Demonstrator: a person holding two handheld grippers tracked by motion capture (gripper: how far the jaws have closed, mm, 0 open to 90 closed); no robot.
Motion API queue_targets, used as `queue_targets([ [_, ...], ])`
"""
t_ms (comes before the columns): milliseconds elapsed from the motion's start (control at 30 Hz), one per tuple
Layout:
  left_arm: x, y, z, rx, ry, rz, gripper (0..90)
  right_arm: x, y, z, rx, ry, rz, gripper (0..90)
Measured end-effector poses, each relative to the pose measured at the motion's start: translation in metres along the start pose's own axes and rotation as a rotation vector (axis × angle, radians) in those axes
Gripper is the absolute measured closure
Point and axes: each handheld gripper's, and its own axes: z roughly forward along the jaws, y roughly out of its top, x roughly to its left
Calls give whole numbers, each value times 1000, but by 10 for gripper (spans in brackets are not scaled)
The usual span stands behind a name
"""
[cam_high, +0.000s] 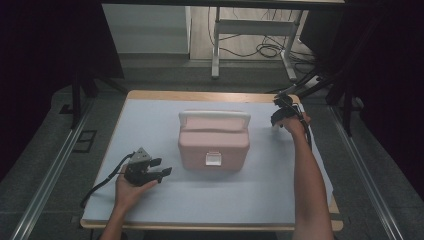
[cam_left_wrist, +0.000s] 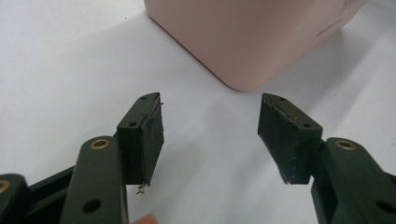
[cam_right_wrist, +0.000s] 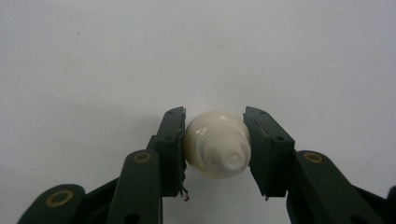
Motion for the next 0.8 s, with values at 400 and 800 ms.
queue_targets([
  [400, 0, 1, -1, -9, -8, -4, 410, 18, -20, -38, -14, 46, -142, 608],
  [800, -1, 0, -2, -7, -7, -2, 412, 50, -67, -58, -13, 124, -274, 608],
])
